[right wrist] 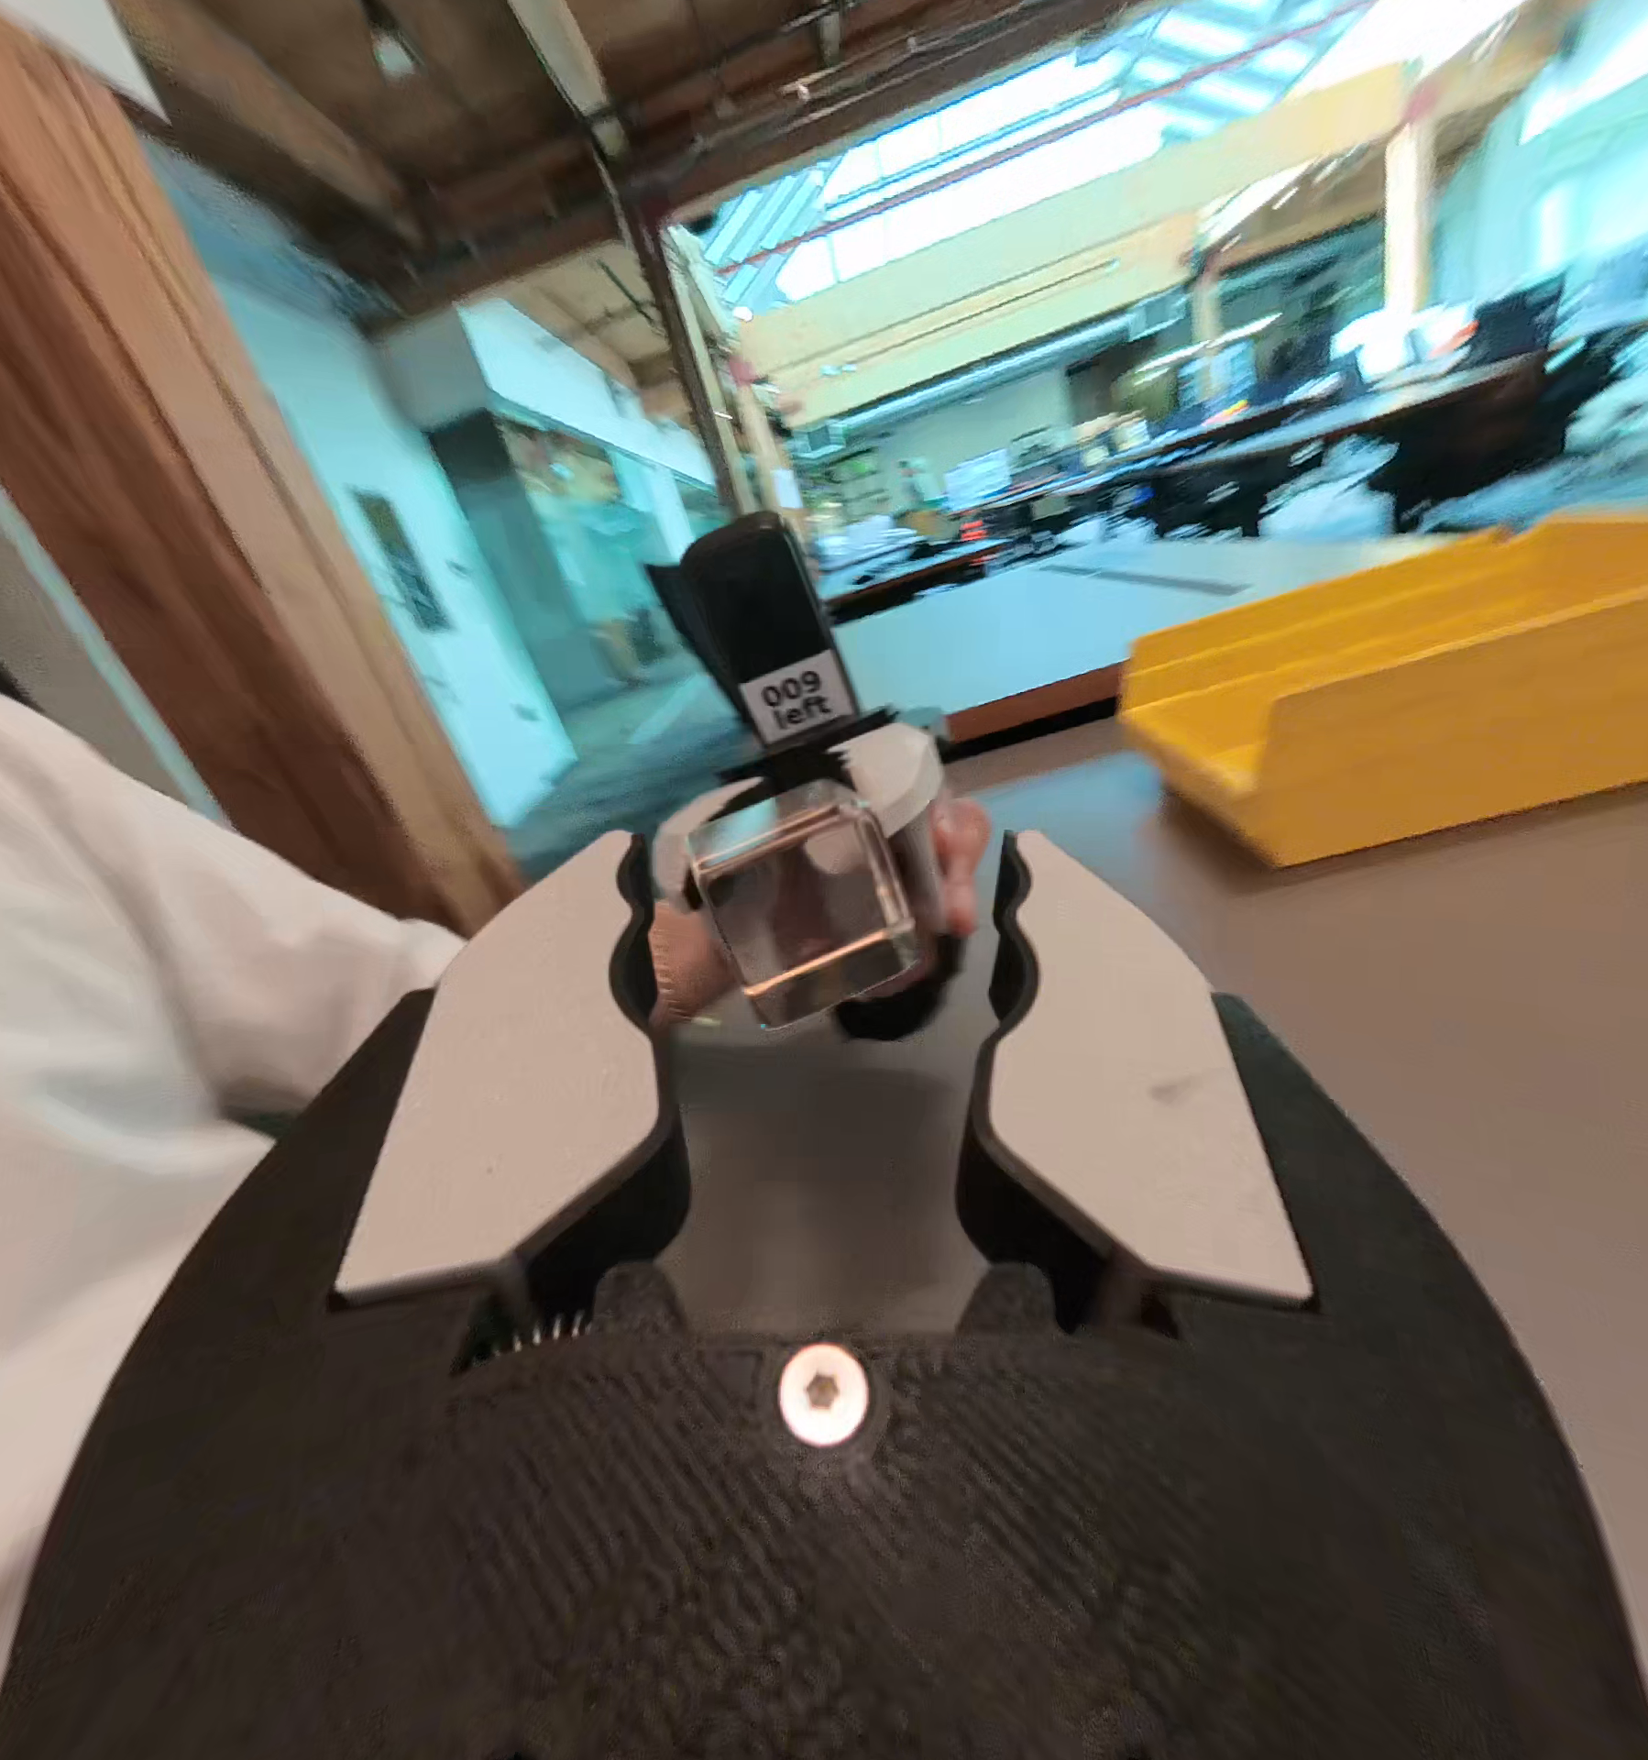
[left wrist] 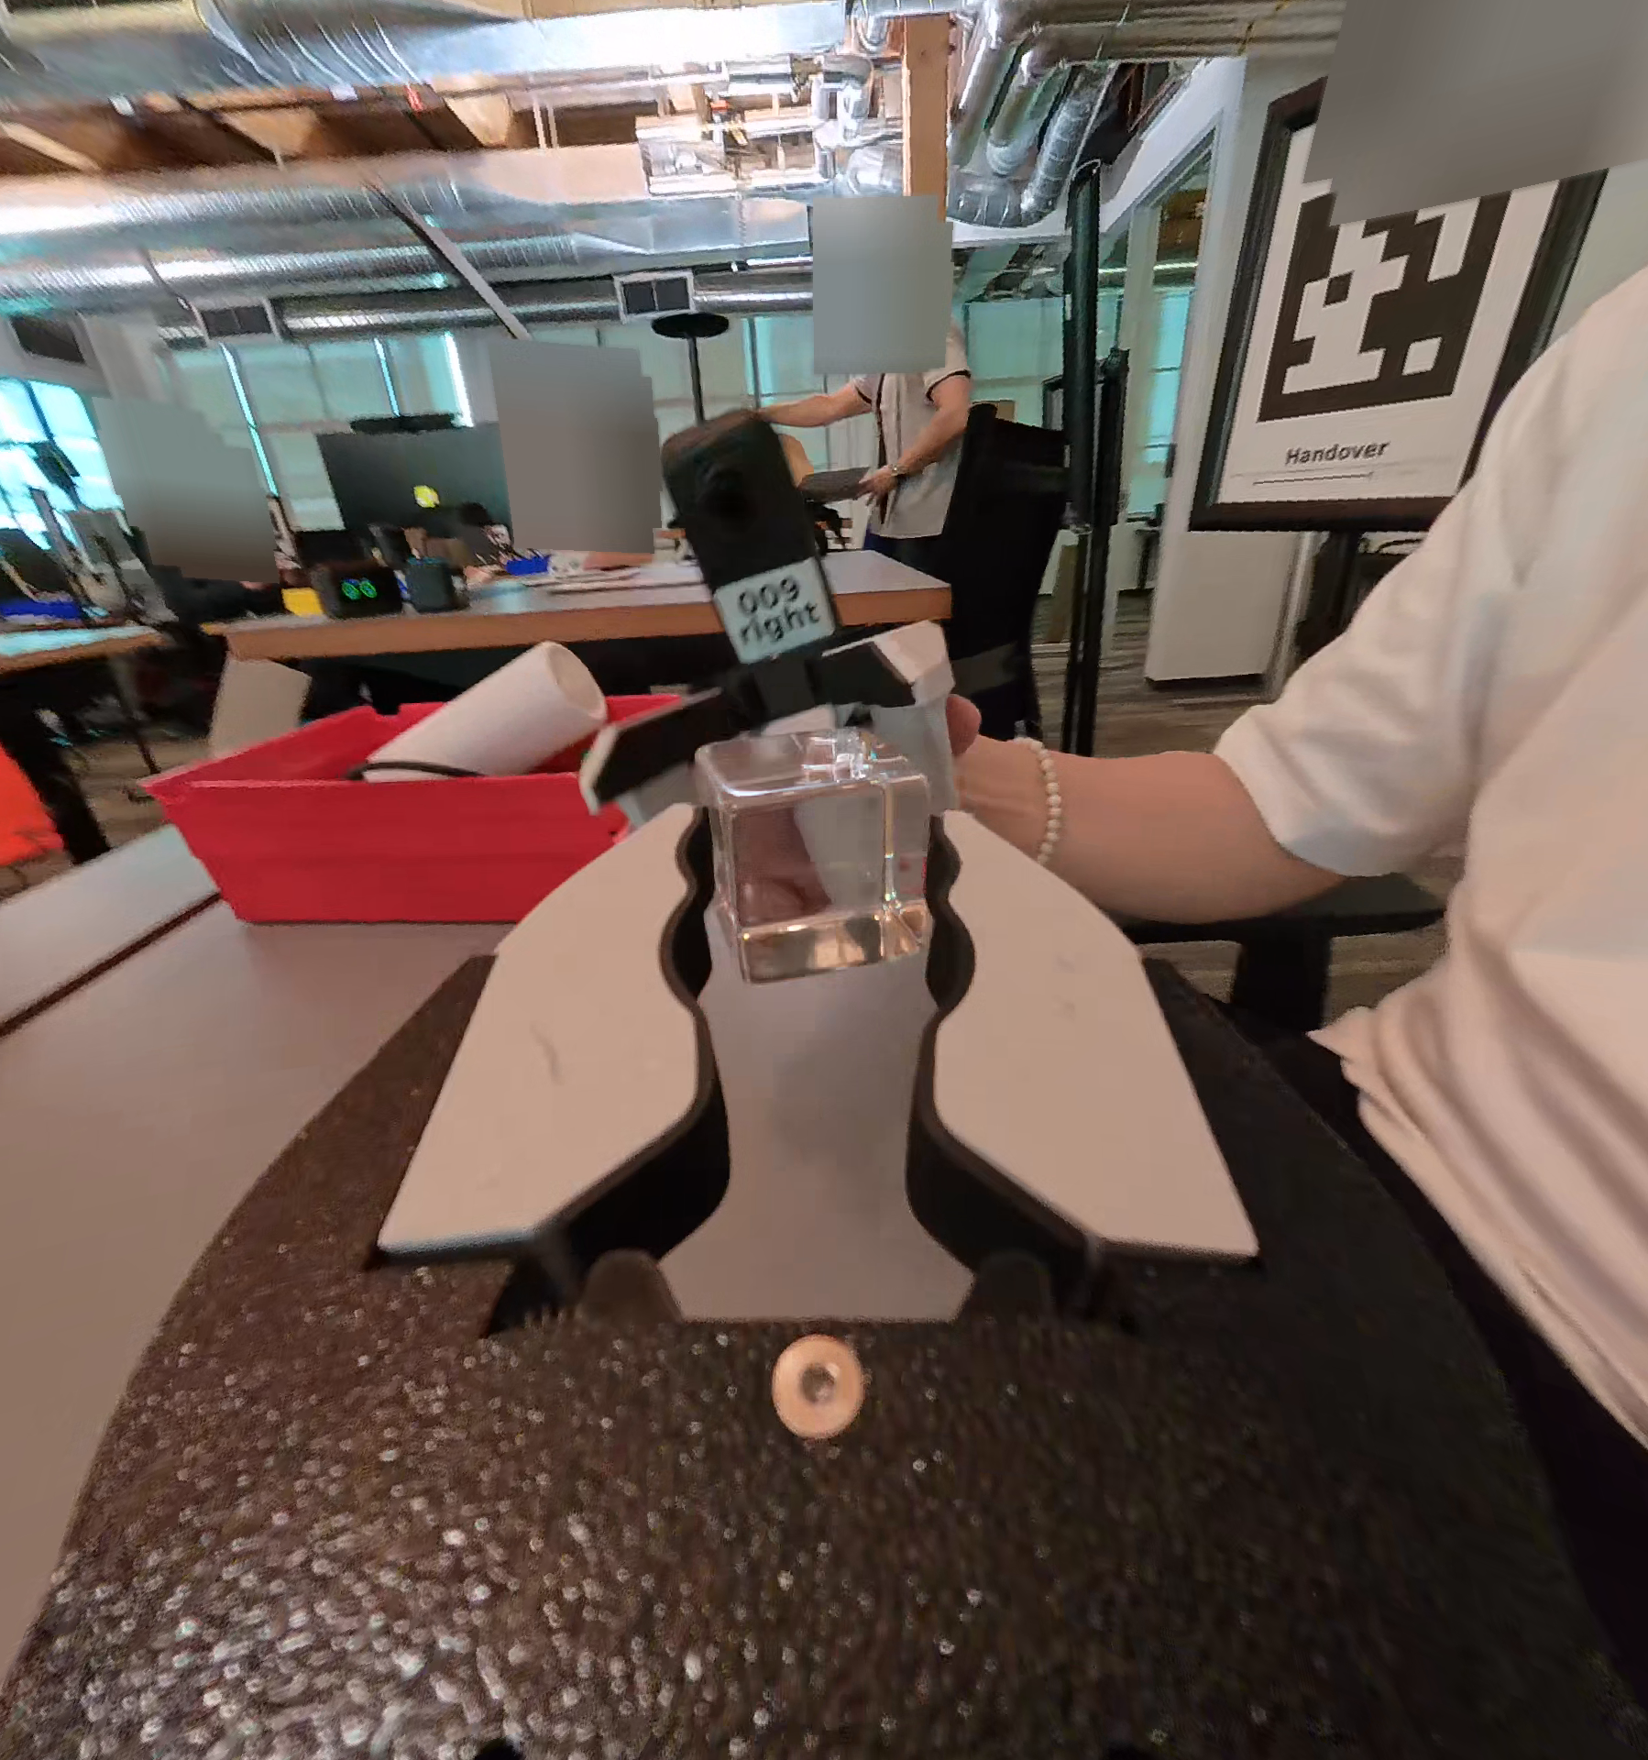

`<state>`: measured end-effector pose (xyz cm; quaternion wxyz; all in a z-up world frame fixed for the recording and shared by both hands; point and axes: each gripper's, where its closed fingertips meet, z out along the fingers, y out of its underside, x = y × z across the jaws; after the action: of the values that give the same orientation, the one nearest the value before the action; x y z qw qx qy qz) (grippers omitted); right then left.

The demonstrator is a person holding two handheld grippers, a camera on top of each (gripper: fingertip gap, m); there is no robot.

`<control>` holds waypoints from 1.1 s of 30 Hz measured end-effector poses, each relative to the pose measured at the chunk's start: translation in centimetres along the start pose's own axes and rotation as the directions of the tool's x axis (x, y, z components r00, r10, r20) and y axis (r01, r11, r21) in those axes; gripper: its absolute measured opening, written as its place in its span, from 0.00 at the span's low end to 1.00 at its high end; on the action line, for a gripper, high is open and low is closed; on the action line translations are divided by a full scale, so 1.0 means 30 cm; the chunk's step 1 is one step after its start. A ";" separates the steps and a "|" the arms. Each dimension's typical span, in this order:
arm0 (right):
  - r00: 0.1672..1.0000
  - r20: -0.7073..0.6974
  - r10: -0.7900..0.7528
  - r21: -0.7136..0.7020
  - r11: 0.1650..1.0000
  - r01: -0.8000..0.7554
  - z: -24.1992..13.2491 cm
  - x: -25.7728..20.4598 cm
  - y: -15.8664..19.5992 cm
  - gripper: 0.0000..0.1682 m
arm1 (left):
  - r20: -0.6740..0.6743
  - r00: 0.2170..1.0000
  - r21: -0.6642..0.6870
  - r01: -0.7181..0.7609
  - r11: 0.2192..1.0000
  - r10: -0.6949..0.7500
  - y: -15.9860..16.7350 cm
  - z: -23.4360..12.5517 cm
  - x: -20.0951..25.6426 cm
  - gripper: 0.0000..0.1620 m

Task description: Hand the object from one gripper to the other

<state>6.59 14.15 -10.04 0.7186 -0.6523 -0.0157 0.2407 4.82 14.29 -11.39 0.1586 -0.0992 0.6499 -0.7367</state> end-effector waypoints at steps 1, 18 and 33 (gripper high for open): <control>0.994 -0.039 -0.098 -0.010 0.995 0.098 -0.005 0.001 -0.005 0.38 | -0.011 1.000 -0.006 0.025 1.000 -0.025 0.007 -0.002 -0.001 0.26; 0.963 -0.015 -0.270 -0.196 0.945 0.262 0.007 -0.010 0.088 0.26 | -0.059 0.991 -0.015 0.121 0.993 -0.121 0.034 0.015 0.009 0.26; 0.899 -0.434 -0.061 0.033 0.996 0.083 -0.063 0.190 -0.030 0.26 | 0.443 0.826 -0.282 -0.242 0.928 0.349 0.023 0.036 -0.163 0.38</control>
<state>12.55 14.46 -11.14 0.7290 -0.6698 0.1259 0.0638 9.82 14.98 -11.63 0.4177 -0.1949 0.6717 -0.5799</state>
